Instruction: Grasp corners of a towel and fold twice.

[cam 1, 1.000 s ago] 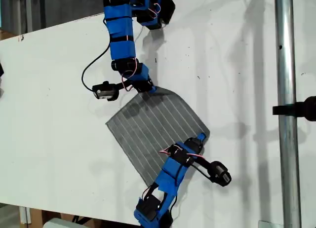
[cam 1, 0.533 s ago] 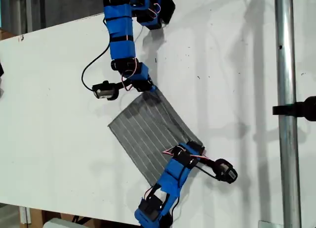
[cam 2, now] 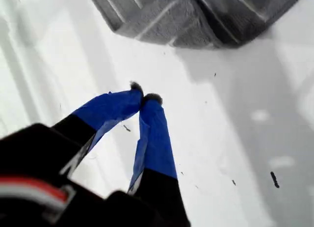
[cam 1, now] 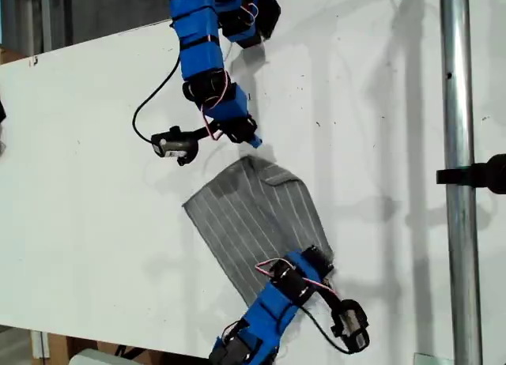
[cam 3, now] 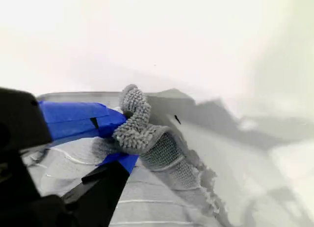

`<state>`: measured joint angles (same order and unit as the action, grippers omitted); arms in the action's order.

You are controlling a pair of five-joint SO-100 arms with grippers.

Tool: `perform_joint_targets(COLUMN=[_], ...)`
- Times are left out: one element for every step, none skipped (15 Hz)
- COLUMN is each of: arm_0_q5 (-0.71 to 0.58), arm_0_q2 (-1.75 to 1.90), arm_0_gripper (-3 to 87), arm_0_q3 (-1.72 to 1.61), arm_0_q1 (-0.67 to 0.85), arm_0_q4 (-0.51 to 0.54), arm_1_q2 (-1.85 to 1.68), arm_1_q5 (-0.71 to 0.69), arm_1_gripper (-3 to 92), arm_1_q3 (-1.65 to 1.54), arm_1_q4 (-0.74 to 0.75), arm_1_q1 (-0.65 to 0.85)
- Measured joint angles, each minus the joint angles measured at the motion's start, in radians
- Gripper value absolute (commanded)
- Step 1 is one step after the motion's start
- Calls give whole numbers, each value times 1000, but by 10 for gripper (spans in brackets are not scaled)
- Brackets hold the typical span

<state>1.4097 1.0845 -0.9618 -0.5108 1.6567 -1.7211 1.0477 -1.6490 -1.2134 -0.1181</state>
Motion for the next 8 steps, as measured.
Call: perform_joint_targets(arm_0_q5=[-15, -23, -26, -38, -41, -35, -18, -3], arm_0_q2=[72, 126, 169, 202, 225, 227, 213, 150], arm_0_gripper=[-29, -29, -28, -20, 18, 107, 196, 237], arm_0_q3=[-15, -34, -51, -75, -115, -160, -172, -161], arm_0_q1=[20, 44, 74, 106, 124, 129, 123, 104], arm_0_q4=[8, 8, 8, 6, 8, 5, 2, 3], arm_1_q2=[9, 34, 51, 51, 51, 51, 51, 51], arm_1_q5=[-20, -37, -49, -55, -57, -57, -57, -49], arm_1_gripper=[-2, -2, -2, 30, 201, 235, 251, 253], arm_1_q3=[26, 51, 57, 57, 58, 58, 58, 58], arm_1_q4=[14, 21, 25, 26, 26, 25, 14, -9], arm_1_q1=[14, 35, 61, 91, 115, 132, 143, 144])
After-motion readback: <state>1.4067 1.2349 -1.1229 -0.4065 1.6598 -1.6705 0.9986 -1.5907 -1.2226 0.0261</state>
